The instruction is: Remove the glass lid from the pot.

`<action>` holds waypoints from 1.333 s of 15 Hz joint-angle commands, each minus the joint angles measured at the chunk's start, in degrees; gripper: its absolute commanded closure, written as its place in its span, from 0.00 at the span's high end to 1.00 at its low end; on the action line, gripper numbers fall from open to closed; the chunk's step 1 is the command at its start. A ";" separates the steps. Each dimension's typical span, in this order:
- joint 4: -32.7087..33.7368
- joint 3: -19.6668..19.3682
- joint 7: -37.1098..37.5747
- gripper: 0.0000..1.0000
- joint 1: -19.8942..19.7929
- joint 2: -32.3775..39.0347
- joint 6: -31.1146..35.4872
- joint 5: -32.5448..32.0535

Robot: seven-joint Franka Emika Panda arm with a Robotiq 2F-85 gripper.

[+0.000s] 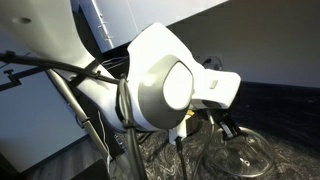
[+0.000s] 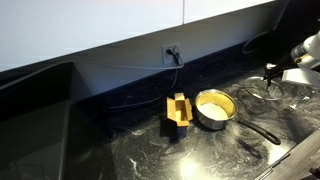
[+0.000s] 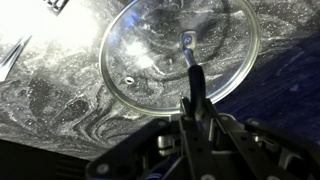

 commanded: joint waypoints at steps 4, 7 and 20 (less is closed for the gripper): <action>6.68 -2.02 2.48 0.04 3.21 10.67 4.14 2.09; 7.72 -2.48 2.41 0.04 4.31 12.85 4.41 2.87; 0.91 -2.08 0.34 0.99 6.95 2.82 0.87 1.17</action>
